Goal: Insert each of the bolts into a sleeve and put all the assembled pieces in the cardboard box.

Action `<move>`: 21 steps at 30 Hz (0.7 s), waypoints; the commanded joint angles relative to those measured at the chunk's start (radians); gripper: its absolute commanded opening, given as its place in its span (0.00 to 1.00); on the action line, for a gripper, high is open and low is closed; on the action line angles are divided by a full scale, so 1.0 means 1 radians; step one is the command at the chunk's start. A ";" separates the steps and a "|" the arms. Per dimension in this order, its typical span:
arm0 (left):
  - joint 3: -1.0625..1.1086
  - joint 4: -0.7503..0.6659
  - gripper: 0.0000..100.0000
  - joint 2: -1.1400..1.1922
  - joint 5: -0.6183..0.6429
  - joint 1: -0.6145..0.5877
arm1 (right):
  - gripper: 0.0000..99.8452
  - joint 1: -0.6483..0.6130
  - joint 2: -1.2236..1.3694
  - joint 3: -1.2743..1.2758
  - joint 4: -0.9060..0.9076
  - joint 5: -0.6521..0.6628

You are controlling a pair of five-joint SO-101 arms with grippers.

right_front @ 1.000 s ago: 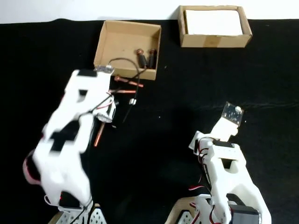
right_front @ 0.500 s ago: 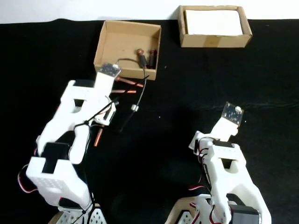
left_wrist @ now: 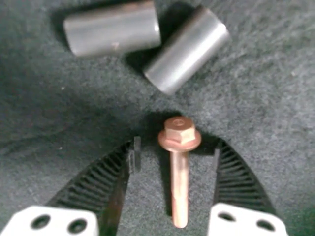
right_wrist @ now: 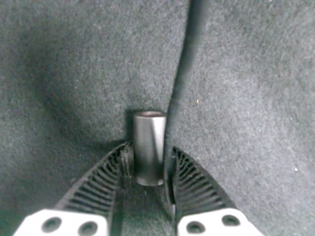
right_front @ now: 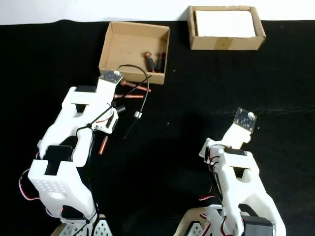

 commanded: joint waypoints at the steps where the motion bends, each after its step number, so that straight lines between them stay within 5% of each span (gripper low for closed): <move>1: -0.004 -0.038 0.18 -0.002 0.002 -0.021 | 0.01 0.008 -0.004 0.004 0.004 -0.006; 8: 0.002 -0.040 0.16 -0.002 0.002 -0.015 | 0.01 0.008 -0.004 0.001 0.004 -0.006; 15: -0.010 -0.038 0.01 -0.024 0.000 -0.007 | 0.01 0.002 -0.004 -0.002 0.002 -0.006; 21: -0.038 0.048 0.01 -0.271 -0.003 -0.004 | 0.01 0.007 -0.048 -0.044 0.008 -0.002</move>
